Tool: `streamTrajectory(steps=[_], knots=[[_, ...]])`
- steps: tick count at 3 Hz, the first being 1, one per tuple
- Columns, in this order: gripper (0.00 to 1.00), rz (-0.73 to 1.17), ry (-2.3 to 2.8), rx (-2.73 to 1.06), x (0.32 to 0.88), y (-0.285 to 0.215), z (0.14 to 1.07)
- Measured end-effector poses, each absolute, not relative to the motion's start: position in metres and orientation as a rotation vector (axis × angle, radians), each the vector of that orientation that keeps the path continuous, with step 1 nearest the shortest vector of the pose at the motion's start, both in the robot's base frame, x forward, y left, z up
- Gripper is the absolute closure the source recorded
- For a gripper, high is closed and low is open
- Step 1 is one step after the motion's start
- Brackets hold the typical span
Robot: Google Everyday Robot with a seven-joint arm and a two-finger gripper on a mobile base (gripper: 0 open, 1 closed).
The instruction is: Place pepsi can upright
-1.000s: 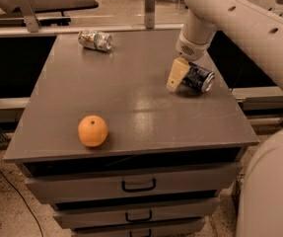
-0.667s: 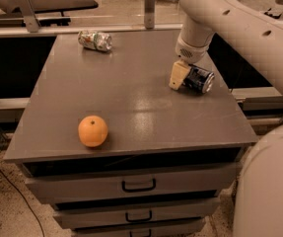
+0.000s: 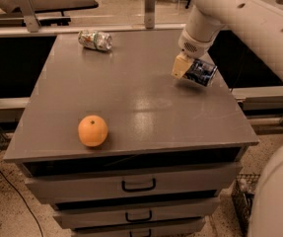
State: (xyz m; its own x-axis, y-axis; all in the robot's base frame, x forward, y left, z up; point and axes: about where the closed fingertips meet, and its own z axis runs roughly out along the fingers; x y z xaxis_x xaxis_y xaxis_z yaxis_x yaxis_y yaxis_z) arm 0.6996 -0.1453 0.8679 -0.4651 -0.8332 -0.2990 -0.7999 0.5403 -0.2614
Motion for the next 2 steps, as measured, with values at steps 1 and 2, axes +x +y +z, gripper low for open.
streamTrajectory(steps=[1,2], knots=[[1.00,0.055,2.219,-1.326,0.699,-0.136,0.904],[1.00,0.257,2.025,-1.304,0.698,-0.138,0.929]])
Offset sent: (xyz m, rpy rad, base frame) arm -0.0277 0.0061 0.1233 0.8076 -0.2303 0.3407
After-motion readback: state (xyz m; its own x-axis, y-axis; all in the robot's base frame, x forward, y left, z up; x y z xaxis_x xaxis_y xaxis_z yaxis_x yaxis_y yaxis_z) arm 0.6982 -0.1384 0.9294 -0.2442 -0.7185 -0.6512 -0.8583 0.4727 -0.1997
